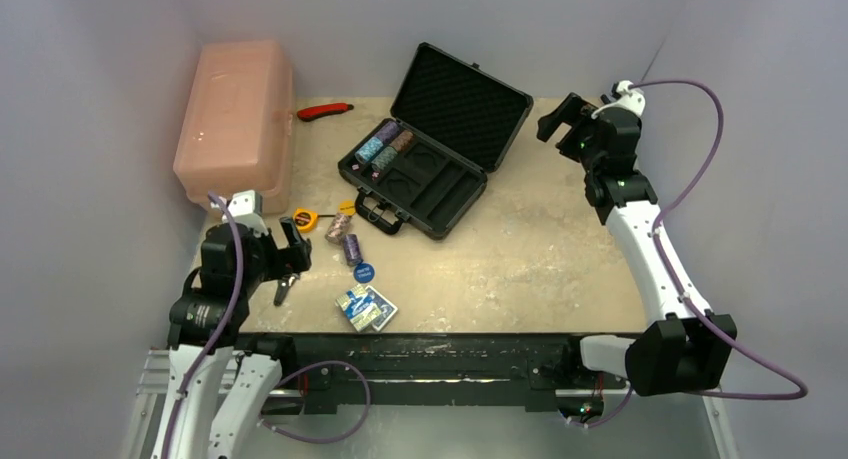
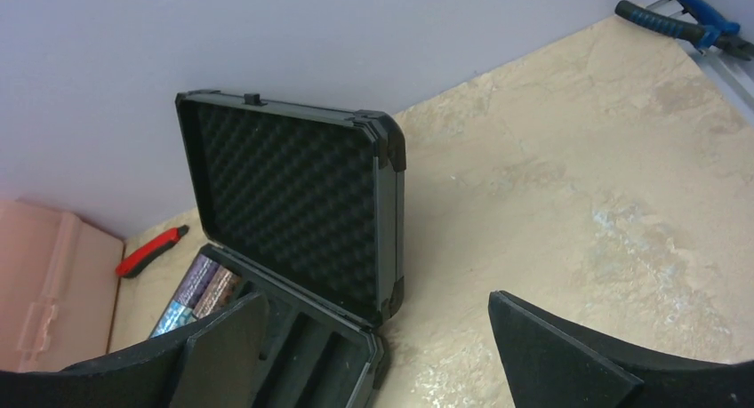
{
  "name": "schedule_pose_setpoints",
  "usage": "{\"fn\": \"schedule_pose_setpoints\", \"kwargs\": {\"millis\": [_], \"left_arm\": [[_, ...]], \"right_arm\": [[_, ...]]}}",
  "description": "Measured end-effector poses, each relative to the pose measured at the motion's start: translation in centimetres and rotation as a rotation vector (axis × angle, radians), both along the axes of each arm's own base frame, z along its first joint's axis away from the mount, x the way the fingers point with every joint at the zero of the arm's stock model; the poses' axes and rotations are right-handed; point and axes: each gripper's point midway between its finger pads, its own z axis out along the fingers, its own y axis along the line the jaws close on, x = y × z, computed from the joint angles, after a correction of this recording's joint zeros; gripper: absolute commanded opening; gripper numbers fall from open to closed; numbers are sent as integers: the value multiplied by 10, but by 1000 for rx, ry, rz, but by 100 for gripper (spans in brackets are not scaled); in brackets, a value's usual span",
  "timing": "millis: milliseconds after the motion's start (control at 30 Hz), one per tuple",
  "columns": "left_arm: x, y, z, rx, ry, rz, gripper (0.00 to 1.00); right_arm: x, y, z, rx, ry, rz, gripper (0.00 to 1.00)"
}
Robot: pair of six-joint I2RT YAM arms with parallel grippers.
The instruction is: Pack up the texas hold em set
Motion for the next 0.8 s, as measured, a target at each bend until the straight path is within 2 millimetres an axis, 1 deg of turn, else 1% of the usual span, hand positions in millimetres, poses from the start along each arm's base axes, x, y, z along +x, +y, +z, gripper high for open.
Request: {"fn": "schedule_pose_setpoints", "kwargs": {"millis": [133, 233, 300, 333, 400, 433, 500, 800], "left_arm": [[-11, 3, 10, -1, -61, 6, 99], [-13, 5, 12, 3, -74, 14, 98], [-13, 5, 11, 6, -72, 18, 98], [-13, 6, 11, 8, -74, 19, 98], [-13, 7, 9, 11, -73, 24, 98], [-13, 7, 9, 11, -73, 25, 98], [-13, 8, 9, 13, -73, 28, 98], [-13, 9, 10, 17, -78, 34, 97]], "right_arm": [[9, 4, 0, 5, 38, 13, 99], [13, 12, -2, 12, 66, 26, 99], [11, 27, -8, 10, 93, 50, 99], [8, 39, -13, 0, 112, 67, 99], [3, 56, -21, -18, 142, 95, 99], [-1, 71, -24, -24, 151, 128, 99], [-7, 88, -30, -36, 170, 164, 99], [-21, 123, -44, -63, 205, 248, 99]]}}
